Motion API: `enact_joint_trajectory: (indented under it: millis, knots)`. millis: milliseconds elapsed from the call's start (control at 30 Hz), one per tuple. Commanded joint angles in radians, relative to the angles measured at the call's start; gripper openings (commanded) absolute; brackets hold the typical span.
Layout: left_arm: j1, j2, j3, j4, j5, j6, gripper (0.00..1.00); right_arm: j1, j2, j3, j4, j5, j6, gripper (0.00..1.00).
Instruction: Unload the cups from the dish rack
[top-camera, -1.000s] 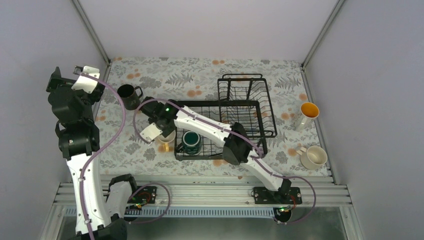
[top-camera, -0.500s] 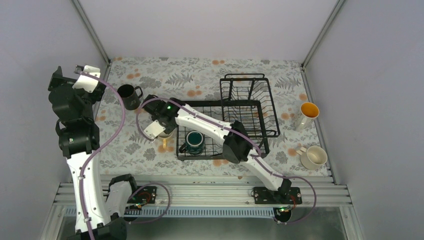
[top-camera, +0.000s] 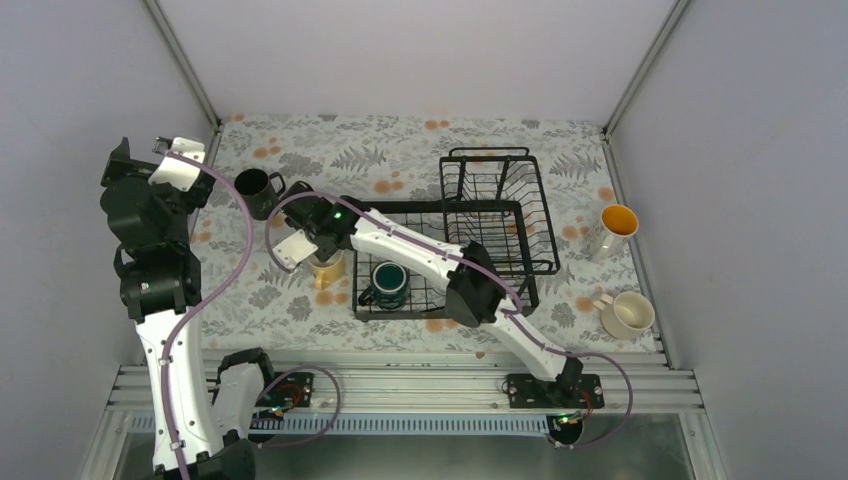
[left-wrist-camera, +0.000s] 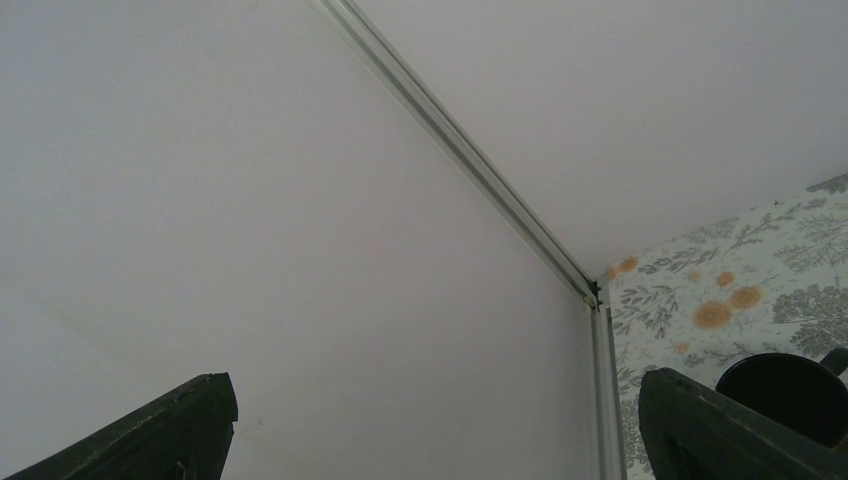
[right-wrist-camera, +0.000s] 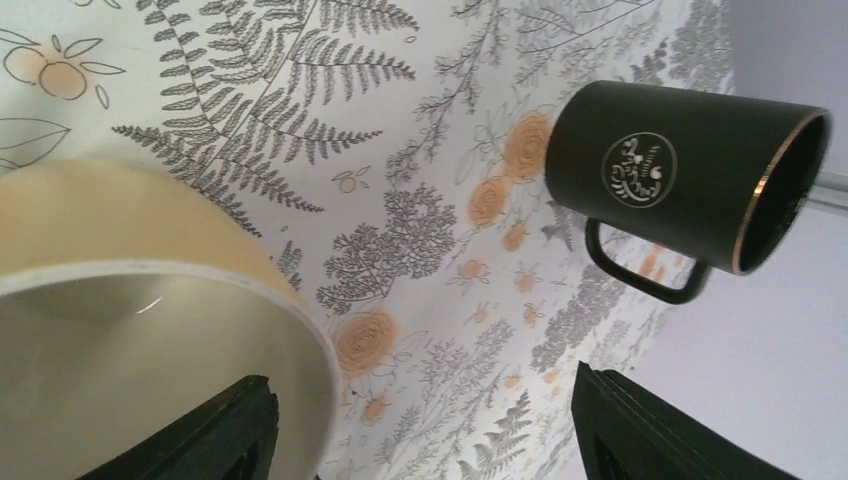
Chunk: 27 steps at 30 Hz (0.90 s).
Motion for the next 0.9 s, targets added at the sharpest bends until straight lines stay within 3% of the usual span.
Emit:
enact_joint_trajectory:
  millis: [0, 233, 300, 433, 500, 633, 767, 867]
  knots:
    - [0.004, -0.01, 0.002, -0.03, 0.062, -0.02, 1.0, -0.007, -0.101, -0.003, 0.02, -0.01, 0.053, 0.78]
    - [0.003, 0.032, 0.091, -0.234, 0.286, 0.009, 1.0, -0.007, -0.3, -0.132, -0.116, -0.055, 0.185, 0.88]
    - [0.004, 0.055, 0.143, -0.362, 0.44, 0.056, 1.0, -0.003, -0.357, -0.151, -0.144, -0.058, 0.244, 0.99]
    - [0.002, 0.148, 0.291, -0.674, 0.722, 0.138, 1.0, -0.028, -0.44, -0.166, -0.197, -0.012, 0.367, 1.0]
    - [0.001, 0.189, 0.339, -0.785, 0.78, 0.166, 1.0, -0.064, -0.49, -0.18, -0.22, -0.029, 0.43, 1.0]
    - [-0.022, 0.209, 0.358, -0.882, 0.798, 0.222, 1.0, -0.155, -0.622, -0.266, -0.219, -0.146, 0.506, 1.0]
    - [-0.063, 0.19, 0.271, -0.782, 0.738, 0.159, 1.0, -0.181, -0.739, -0.379, -0.16, -0.217, 0.531, 1.0]
    - [-0.123, 0.203, 0.234, -0.714, 0.659, 0.087, 1.0, -0.179, -0.731, -0.354, -0.219, -0.286, 0.525, 1.0]
